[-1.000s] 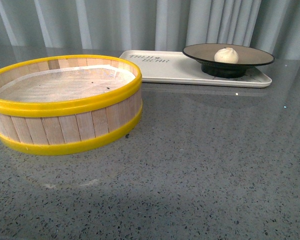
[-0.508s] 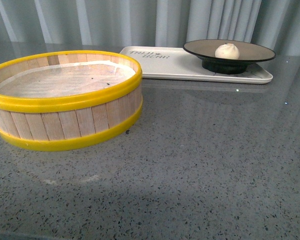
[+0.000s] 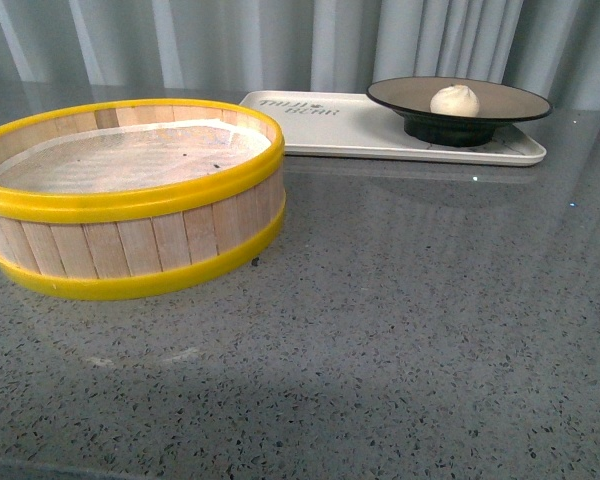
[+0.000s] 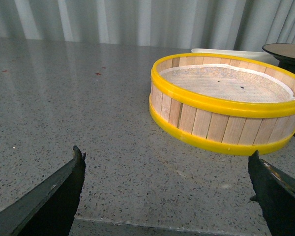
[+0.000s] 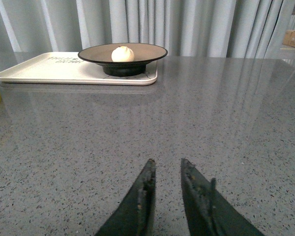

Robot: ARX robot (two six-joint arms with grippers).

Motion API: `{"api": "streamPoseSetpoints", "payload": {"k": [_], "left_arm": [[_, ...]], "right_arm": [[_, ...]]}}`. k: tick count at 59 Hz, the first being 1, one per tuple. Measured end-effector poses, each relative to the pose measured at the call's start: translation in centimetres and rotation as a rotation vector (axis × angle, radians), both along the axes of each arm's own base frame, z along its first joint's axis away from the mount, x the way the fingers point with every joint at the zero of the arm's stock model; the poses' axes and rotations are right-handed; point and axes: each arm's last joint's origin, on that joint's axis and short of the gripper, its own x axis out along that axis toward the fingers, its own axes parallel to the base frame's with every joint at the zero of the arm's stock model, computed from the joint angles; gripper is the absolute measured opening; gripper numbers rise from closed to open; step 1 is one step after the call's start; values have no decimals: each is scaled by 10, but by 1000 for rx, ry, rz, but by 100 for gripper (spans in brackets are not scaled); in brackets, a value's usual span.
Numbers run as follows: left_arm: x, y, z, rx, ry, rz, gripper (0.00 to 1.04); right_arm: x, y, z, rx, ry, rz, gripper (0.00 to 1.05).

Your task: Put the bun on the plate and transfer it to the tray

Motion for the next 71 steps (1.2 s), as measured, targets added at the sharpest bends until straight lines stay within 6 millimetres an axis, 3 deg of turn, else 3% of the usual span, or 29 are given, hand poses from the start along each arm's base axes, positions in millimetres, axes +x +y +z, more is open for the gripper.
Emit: {"api": "streamPoseSetpoints", "payload": {"k": [21, 26, 71], "left_arm": [[0, 0, 0, 0, 0, 0, 98], [0, 0, 0, 0, 0, 0, 98], [0, 0, 0, 0, 0, 0, 98]], "right_arm": [[0, 0, 0, 0, 0, 0, 78], [0, 0, 0, 0, 0, 0, 97], [0, 0, 0, 1, 0, 0, 96]]}}
